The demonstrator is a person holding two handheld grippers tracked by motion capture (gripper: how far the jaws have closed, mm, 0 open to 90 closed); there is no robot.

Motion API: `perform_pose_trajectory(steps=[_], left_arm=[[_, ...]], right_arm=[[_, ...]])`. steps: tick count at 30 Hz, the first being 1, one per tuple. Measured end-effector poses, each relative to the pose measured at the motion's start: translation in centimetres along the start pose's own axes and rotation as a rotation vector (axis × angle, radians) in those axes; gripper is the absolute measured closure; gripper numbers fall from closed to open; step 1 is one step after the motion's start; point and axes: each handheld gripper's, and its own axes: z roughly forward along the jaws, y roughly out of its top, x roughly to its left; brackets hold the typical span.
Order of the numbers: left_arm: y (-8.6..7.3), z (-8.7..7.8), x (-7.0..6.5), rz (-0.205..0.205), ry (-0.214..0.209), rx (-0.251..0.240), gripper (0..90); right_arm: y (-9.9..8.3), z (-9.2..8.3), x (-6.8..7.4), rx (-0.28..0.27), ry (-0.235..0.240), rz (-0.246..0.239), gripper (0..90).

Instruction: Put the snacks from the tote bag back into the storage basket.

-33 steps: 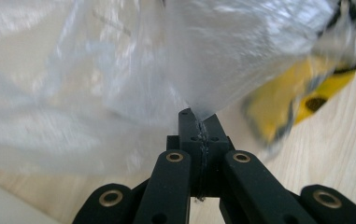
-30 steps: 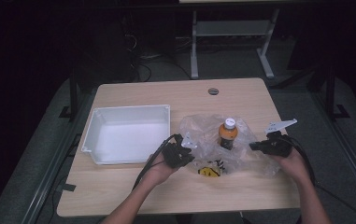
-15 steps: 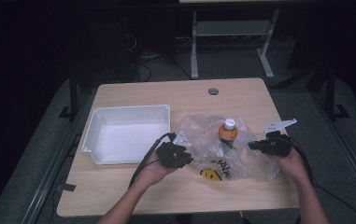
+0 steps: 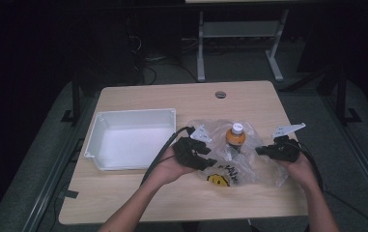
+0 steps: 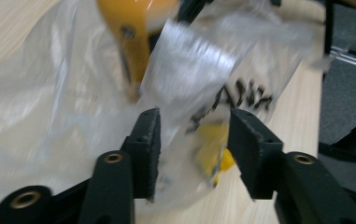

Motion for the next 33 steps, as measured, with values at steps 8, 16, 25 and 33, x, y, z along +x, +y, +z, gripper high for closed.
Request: perform_pose_trajectory(steps=[8,16,25,33], left_arm=[[2.8,1.9,0.2,-0.009,-0.010,0.012,34.7],[2.9,3.8,0.9,-0.042,0.020,0.048,37.0],[2.1,5.8,1.7,-0.077,-0.013,0.106,53.3],[1.4,7.4,1.5,-0.061,-0.052,0.119,79.7]], right_arm=[[0.0,0.1,0.0,0.005,0.001,-0.004,86.8],[0.0,0.1,0.0,0.003,0.002,-0.006,86.8],[0.0,0.2,0.0,0.003,0.004,-0.001,86.5],[0.0,0.2,0.0,0.008,0.007,0.011,86.3]])
